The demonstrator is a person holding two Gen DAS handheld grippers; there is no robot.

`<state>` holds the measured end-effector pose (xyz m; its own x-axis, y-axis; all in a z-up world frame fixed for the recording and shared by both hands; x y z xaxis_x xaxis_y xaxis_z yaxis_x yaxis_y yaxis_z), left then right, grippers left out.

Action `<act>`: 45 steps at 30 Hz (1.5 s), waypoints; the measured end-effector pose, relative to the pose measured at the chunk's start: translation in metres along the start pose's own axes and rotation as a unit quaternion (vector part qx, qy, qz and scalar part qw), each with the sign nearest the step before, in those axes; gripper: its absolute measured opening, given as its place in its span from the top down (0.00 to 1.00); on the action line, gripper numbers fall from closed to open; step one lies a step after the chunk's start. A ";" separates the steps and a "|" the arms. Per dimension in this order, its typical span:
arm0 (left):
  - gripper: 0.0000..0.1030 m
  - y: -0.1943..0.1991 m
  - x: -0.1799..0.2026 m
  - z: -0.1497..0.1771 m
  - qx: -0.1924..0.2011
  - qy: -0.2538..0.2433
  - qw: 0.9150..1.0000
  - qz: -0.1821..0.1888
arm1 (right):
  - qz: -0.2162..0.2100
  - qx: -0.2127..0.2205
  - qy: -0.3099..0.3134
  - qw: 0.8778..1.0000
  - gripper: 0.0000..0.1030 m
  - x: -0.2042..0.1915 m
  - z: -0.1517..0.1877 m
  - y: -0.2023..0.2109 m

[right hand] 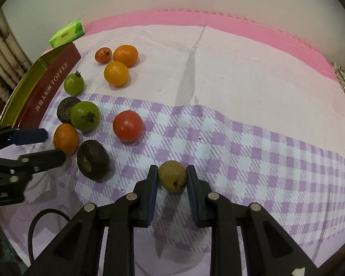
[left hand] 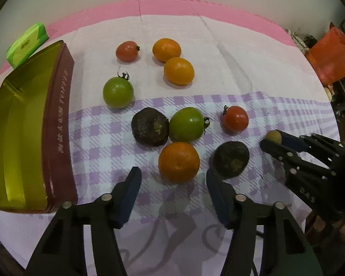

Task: Organize fruits
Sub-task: 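Grasp the small yellow fruit with the right tool while the left tool grasps a mandarin, then carry the mandarin into the tin tray and open the left tool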

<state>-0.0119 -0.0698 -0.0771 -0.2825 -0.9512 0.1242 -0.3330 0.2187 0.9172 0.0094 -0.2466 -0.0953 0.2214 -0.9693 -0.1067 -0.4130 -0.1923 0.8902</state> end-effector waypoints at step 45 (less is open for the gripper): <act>0.63 0.025 -0.224 0.006 -0.002 0.126 0.979 -0.160 | 0.020 -0.003 0.002 1.000 0.78 -0.008 -0.015 0.005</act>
<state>0.0377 0.1501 -0.0845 0.0674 -0.9945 -0.0804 -0.3638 -0.0995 0.9262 0.0185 -0.2376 -0.0836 0.2093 -0.9754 -0.0698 -0.4153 -0.1533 0.8967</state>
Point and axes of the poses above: each gripper's, at about its wrist camera, not at the fingertips, and y roughly against the way its jaws point, x to its right, z to its underside, the point moved 5 cm from there along -y, roughly the way its jaws point, and after that the axes turned 4 degrees about x, right-handed, at the moved point
